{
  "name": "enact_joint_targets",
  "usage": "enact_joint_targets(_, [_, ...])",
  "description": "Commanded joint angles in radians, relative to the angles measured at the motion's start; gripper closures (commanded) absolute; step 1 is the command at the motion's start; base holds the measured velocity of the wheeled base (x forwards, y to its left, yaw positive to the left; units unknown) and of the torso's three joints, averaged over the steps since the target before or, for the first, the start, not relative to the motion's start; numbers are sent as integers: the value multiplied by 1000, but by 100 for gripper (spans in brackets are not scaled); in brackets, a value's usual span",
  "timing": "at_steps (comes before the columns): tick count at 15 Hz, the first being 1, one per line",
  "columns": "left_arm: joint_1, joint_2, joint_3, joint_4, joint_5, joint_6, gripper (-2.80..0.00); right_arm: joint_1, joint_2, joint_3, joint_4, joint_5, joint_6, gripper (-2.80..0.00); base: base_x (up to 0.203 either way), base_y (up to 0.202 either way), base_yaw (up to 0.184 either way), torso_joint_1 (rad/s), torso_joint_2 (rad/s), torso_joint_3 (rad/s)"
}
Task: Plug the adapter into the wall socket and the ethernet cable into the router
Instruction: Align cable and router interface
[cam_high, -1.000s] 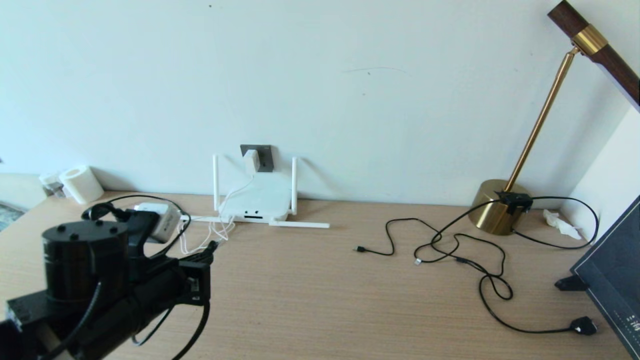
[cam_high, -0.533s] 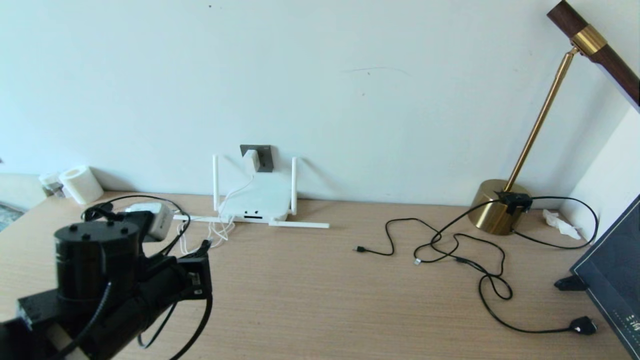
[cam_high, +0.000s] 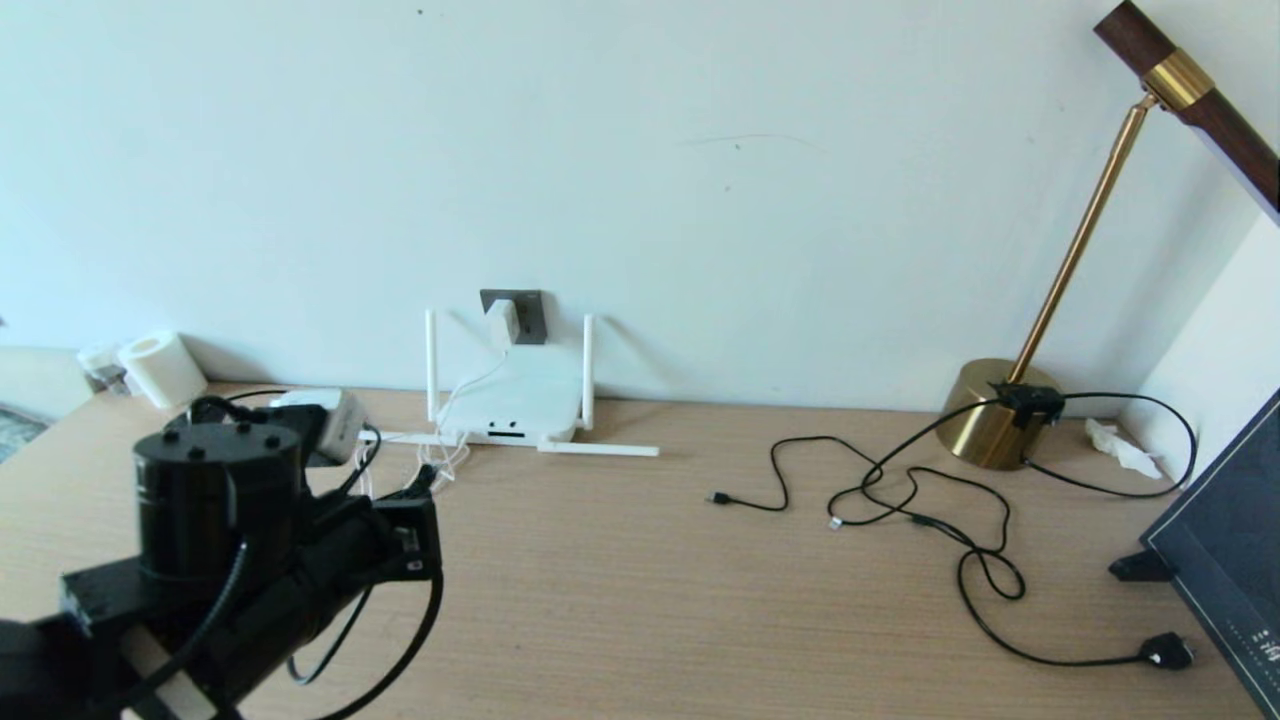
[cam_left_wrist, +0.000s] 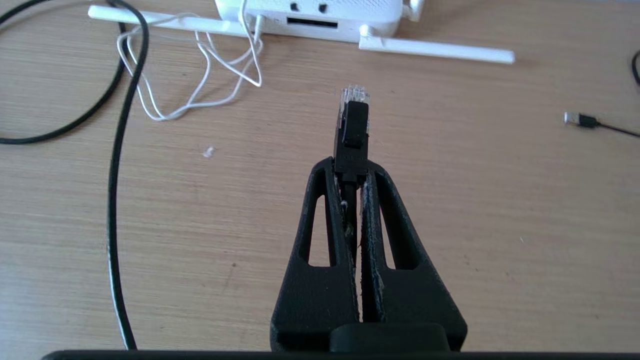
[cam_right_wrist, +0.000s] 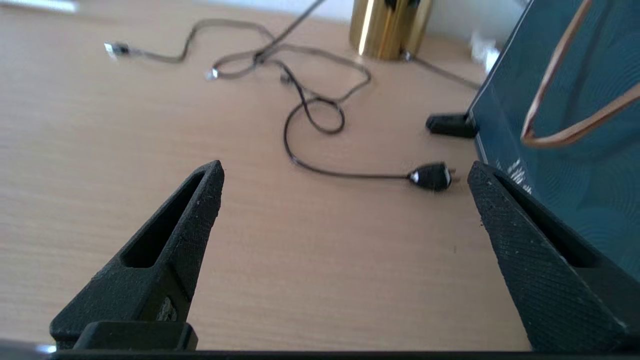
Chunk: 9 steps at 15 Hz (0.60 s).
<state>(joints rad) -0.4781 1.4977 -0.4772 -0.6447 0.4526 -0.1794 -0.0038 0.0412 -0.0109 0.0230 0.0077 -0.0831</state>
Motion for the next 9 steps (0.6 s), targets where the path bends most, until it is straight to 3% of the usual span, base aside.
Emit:
enact_joint_targets(1, [-4,0,22,-1,15,0,0,2,-41,-1,-1,2,2,-280,0,0,0,0,0,0])
enact_joint_targets(3, [-37,3,55,-1,57,0,0,2,-40,-1,-2,-2,39,-280,0,0,0,0,0,0])
enact_joint_targets(9, [-108,67,65,-7,75,-1,0,2,-41,0,-5,-6,86,-280,0,0,0,0,0,0])
